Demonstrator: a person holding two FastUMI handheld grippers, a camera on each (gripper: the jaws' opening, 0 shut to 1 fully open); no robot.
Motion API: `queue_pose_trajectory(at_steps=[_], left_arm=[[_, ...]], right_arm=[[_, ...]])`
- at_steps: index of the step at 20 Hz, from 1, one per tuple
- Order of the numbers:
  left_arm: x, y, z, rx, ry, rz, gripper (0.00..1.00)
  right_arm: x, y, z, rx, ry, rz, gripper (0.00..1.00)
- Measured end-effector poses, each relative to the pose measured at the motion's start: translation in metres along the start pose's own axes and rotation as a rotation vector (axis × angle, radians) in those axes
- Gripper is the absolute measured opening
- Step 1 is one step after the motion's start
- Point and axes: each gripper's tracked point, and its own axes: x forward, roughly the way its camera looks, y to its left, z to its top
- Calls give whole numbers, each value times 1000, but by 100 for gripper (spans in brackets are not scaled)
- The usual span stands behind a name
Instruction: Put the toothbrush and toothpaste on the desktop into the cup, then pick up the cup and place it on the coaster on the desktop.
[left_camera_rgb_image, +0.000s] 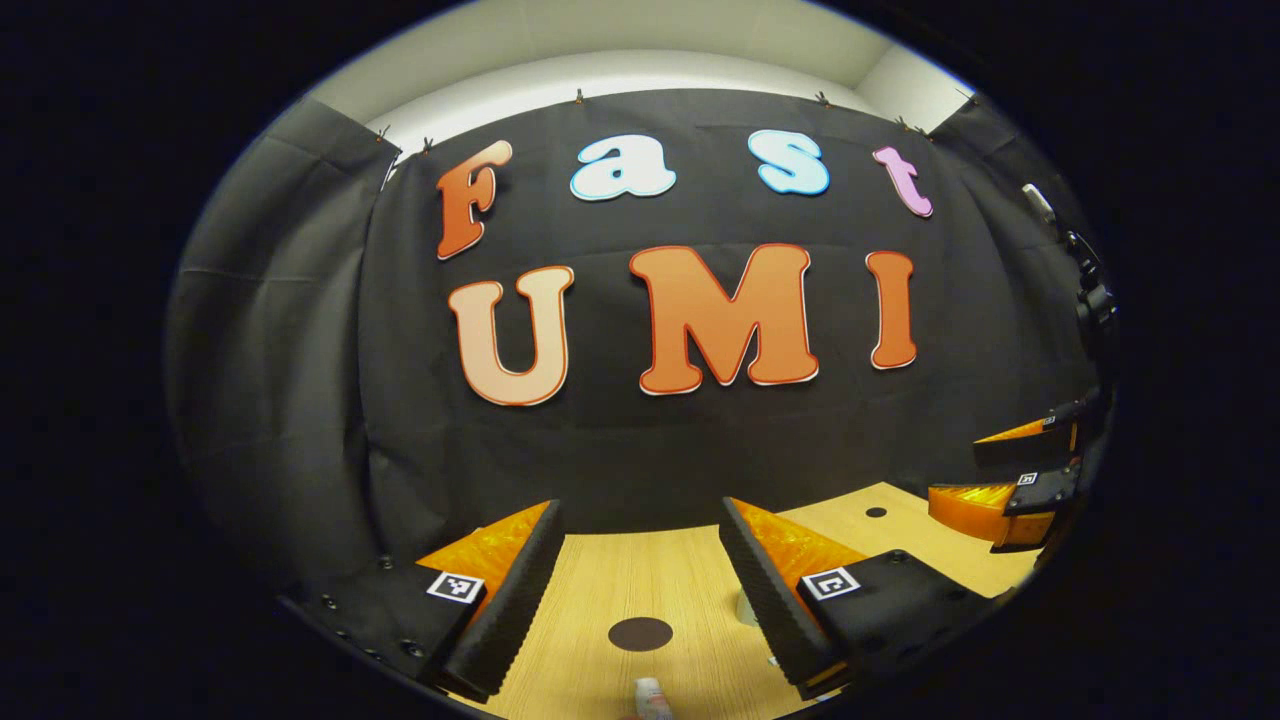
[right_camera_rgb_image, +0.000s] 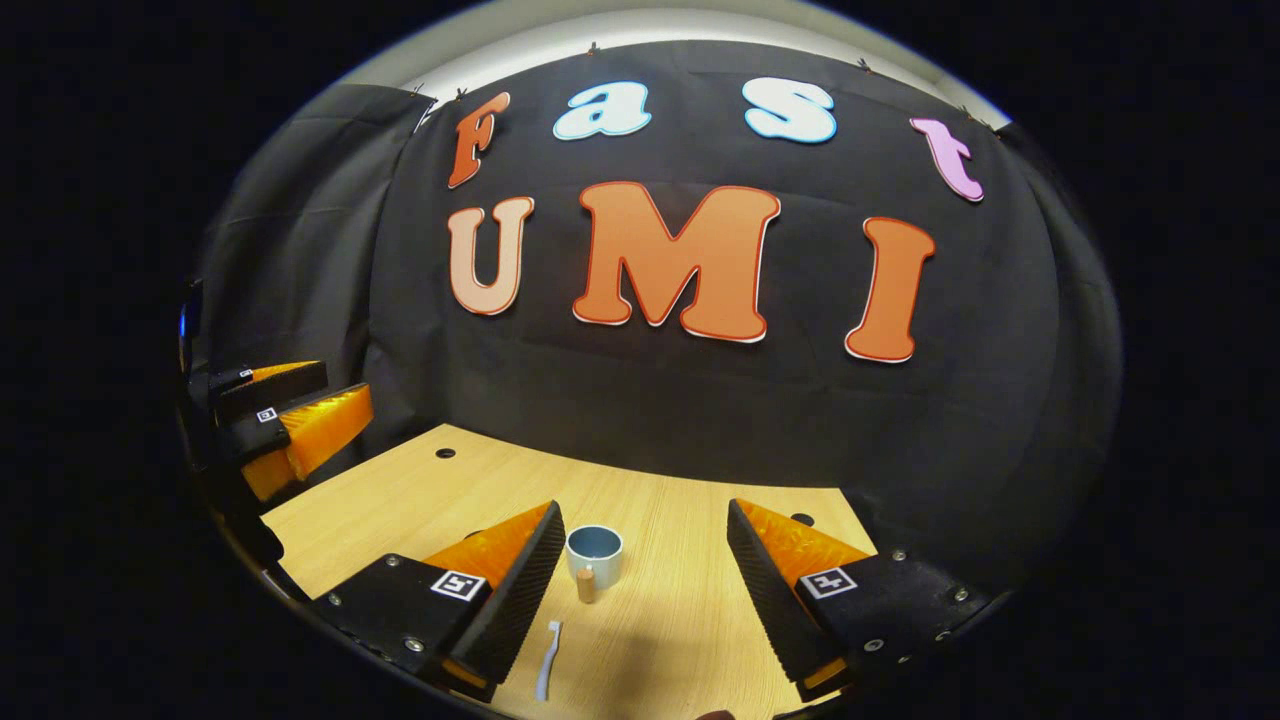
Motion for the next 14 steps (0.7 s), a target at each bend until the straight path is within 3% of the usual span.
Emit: queue_pose_trajectory(at_steps=[6,9,14], left_arm=[[-5,1,-36,40,108,61,100],[1,2,-53,55,144,32,100],[16,14,-78,47,191,-14,100]], right_arm=[[14,21,-51,12,169,118,98],[20,41,-72,6,256,165,96],[32,62,-129,-50,433,167,90]])
